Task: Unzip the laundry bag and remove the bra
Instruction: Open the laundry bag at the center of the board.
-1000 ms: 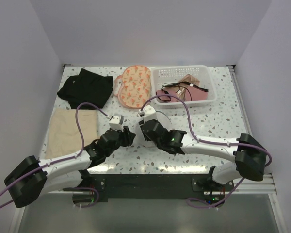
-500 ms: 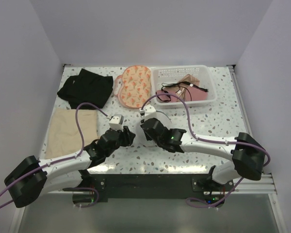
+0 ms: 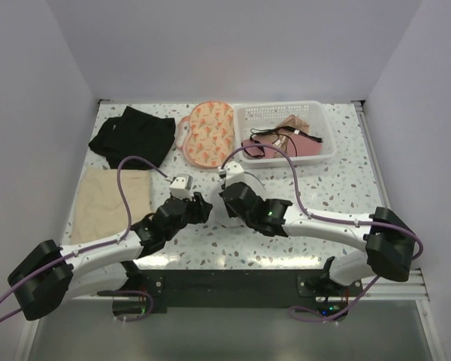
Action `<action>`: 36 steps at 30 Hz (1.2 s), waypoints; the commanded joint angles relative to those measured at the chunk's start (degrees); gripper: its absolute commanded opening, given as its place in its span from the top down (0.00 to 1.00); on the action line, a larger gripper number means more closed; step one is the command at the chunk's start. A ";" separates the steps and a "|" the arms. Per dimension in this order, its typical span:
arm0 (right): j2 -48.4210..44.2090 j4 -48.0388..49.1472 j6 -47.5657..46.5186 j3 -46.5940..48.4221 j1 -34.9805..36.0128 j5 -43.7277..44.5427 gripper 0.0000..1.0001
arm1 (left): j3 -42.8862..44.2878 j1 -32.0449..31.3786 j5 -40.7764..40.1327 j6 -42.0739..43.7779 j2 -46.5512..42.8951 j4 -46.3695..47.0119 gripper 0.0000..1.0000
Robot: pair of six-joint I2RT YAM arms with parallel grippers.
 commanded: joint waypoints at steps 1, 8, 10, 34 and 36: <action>-4.95 -0.68 0.52 0.60 -0.27 -0.34 1.00 | 2.97 -0.18 -2.09 0.76 1.25 1.26 0.40; -9.96 -1.91 0.17 -0.81 -0.27 0.45 1.00 | 4.55 -0.18 -2.35 1.20 2.92 1.26 0.29; -10.85 -2.35 0.08 -1.16 -0.27 0.89 1.00 | 5.16 -0.18 -2.44 1.29 2.92 1.35 0.27; -29.90 -8.59 7.37 -10.65 -0.27 12.92 1.00 | 10.61 -0.18 5.47 7.09 4.32 9.08 0.07; -32.29 -10.43 9.74 -12.06 -0.27 15.03 1.00 | 11.23 -0.18 5.56 7.35 6.16 9.70 0.07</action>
